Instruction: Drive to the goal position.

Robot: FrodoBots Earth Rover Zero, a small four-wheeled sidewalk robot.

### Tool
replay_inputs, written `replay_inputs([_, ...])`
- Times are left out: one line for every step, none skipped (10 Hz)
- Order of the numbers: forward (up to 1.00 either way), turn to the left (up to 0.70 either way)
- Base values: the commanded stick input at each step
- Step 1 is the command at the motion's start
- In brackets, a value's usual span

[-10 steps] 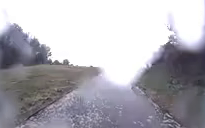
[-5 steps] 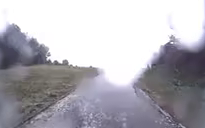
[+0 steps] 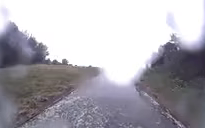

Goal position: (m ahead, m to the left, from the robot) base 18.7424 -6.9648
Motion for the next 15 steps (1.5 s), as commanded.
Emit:
replay_inputs([0.70,0.00])
replay_inputs([0.70,0.00])
replay_inputs([0.70,0.00])
replay_inputs([0.70,0.00])
replay_inputs([0.70,-0.28])
replay_inputs([0.70,-0.28])
replay_inputs([0.70,-0.28])
replay_inputs([0.70,-0.28])
replay_inputs([0.70,-0.28])
replay_inputs([0.70,-0.28])
replay_inputs([0.70,-0.28])
replay_inputs([0.70,-0.28])
replay_inputs([0.70,-0.28])
replay_inputs([0.70,-0.28])
replay_inputs([0.70,-0.17])
